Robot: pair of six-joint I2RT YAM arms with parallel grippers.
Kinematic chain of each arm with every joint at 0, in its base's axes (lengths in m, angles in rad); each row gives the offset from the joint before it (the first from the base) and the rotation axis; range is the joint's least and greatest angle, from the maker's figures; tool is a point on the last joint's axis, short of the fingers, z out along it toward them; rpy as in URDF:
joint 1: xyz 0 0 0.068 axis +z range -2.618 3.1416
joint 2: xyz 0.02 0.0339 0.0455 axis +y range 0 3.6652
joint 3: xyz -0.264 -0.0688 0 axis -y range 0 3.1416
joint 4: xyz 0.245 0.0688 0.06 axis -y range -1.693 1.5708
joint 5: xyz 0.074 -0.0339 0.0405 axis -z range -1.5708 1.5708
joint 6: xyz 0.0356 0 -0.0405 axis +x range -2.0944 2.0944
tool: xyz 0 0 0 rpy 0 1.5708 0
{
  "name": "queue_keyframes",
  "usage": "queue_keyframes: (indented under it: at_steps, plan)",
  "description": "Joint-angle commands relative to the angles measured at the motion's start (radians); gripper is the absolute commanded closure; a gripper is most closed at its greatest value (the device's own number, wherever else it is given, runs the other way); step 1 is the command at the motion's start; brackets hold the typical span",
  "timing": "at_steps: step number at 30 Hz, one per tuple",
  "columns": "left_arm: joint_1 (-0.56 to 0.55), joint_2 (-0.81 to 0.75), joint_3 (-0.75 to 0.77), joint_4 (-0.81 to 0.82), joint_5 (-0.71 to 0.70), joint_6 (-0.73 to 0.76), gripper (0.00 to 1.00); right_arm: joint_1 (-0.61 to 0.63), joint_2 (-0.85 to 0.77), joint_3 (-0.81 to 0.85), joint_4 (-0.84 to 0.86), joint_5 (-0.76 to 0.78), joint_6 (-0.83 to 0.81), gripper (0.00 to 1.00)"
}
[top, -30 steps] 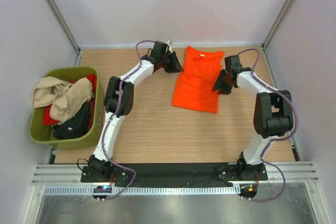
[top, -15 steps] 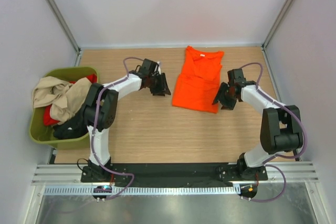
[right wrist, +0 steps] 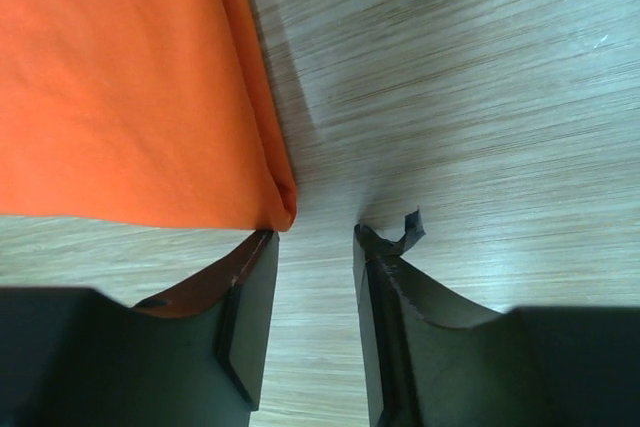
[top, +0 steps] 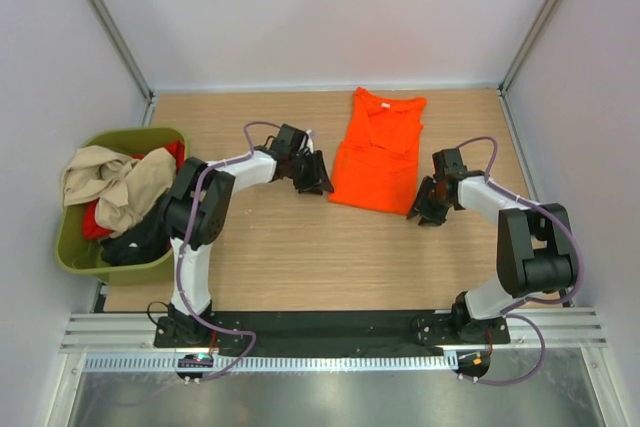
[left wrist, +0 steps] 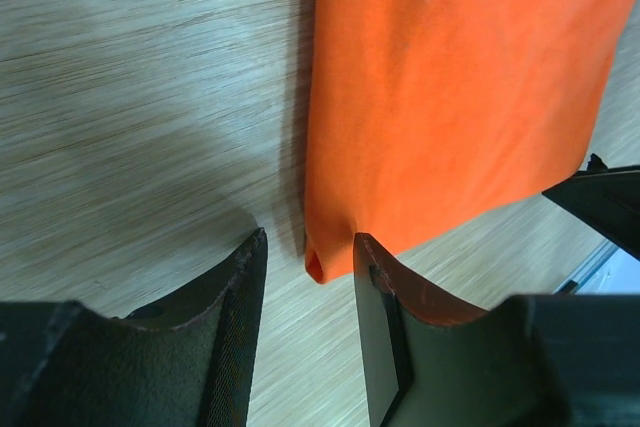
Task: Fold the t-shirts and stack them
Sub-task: Fold the tshirt
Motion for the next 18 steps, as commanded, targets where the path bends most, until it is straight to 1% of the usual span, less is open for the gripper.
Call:
queue_keyframes:
  at_steps: [1, 5, 9, 13, 15, 18]
  plan:
    - [-0.009, 0.014, -0.017, 0.065, 0.035, -0.015, 0.58, 0.005, -0.023, -0.013, 0.031, 0.041, -0.017, 0.58]
    - [-0.012, 0.02, -0.02, 0.068, 0.035, -0.015, 0.58, 0.005, -0.048, -0.013, 0.035, 0.01, -0.018, 0.57]
    - [-0.015, 0.025, -0.03, 0.067, 0.029, -0.02, 0.58, 0.006, -0.071, -0.002, 0.034, -0.03, -0.003, 0.49]
    - [-0.017, 0.032, -0.033, 0.067, 0.026, -0.021, 0.59, 0.003, -0.056, 0.011, 0.035, -0.028, 0.008, 0.48]
    - [-0.017, 0.034, -0.034, 0.068, 0.021, -0.021, 0.61, 0.003, -0.04, 0.014, 0.044, -0.028, 0.011, 0.48]
    - [-0.021, 0.045, -0.03, 0.067, 0.024, -0.024, 0.68, 0.005, -0.01, 0.011, 0.061, -0.024, 0.009, 0.5]
